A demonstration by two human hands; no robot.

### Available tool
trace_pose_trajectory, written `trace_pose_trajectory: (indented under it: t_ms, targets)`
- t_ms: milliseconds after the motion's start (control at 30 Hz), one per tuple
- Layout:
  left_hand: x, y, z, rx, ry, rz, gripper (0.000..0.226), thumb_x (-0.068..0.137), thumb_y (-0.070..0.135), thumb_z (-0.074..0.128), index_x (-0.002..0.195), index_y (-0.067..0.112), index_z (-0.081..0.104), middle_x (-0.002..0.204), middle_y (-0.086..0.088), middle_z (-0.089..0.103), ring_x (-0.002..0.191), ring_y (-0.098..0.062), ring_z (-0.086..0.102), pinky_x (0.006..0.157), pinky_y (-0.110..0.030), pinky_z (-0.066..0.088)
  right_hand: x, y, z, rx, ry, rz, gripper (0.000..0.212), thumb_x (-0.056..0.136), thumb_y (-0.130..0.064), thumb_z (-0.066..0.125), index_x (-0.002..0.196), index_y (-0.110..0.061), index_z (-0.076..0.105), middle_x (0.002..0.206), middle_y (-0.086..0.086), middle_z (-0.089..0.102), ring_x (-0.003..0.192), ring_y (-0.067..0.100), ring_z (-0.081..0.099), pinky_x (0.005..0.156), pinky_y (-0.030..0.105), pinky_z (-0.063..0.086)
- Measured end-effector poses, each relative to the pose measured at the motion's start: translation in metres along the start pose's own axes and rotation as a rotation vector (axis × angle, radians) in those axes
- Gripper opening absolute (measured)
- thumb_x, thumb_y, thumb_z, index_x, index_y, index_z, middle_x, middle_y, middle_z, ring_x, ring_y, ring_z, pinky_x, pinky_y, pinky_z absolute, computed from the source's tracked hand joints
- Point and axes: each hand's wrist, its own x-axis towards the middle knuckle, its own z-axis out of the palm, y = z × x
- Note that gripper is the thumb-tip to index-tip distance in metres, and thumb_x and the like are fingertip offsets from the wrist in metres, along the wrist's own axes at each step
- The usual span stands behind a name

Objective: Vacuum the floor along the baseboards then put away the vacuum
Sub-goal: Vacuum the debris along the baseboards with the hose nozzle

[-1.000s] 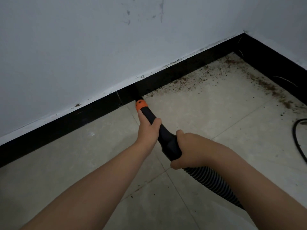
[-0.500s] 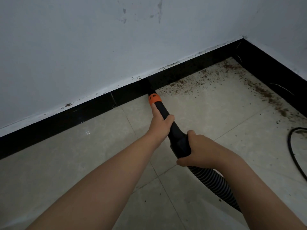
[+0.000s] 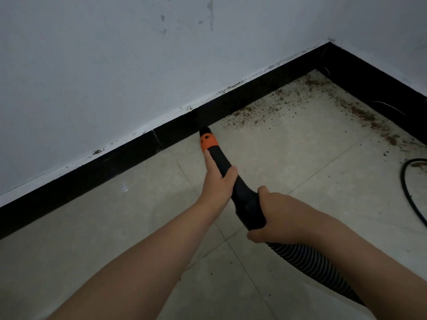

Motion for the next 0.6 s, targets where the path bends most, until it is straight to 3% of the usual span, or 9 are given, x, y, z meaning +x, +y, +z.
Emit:
trace_pose_trajectory:
  t_ms: [67, 267, 433, 600]
  targets:
    - [-0.015, -0.003, -0.01, -0.023, 0.045, -0.01, 0.072, 0.098, 0.018, 0.042, 0.147, 0.029, -0.009, 0.118, 0.007, 0.036, 0.091, -0.007, 0.047, 0.077, -0.019, 0.041, -0.005, -0.011, 0.007, -0.024, -0.037, -0.049, 0.043, 0.077, -0.038, 0.07, 0.081, -0.025, 0.028, 0.078, -0.006, 0.046, 0.062, 0.004, 0.047, 0.05, 0.019, 0.038]
    - [-0.048, -0.017, -0.042, -0.046, 0.133, -0.06, 0.069, 0.098, 0.017, 0.04, 0.148, 0.03, -0.006, 0.121, 0.009, 0.032, 0.1, -0.008, 0.043, 0.087, -0.022, 0.035, -0.013, -0.041, 0.031, -0.073, -0.05, -0.153, 0.049, 0.076, -0.037, 0.069, 0.071, -0.027, 0.021, 0.073, -0.006, 0.043, 0.057, 0.005, 0.042, 0.044, 0.02, 0.032]
    - [-0.048, -0.025, -0.052, -0.015, 0.13, -0.113, 0.069, 0.098, 0.018, 0.041, 0.149, 0.029, -0.004, 0.125, 0.003, 0.036, 0.106, -0.014, 0.043, 0.09, -0.026, 0.038, -0.007, -0.049, 0.04, -0.048, -0.077, -0.131, 0.044, 0.076, -0.037, 0.069, 0.089, -0.018, 0.032, 0.076, -0.005, 0.045, 0.06, 0.007, 0.044, 0.047, 0.022, 0.037]
    - [-0.027, -0.018, -0.047, 0.013, 0.113, -0.116, 0.071, 0.098, 0.019, 0.042, 0.148, 0.028, -0.007, 0.138, -0.003, 0.034, 0.106, -0.015, 0.041, 0.094, -0.028, 0.039, 0.005, -0.042, 0.034, -0.016, -0.021, -0.078, 0.048, 0.075, -0.039, 0.07, 0.093, -0.017, 0.032, 0.077, -0.005, 0.045, 0.062, 0.007, 0.046, 0.048, 0.022, 0.037]
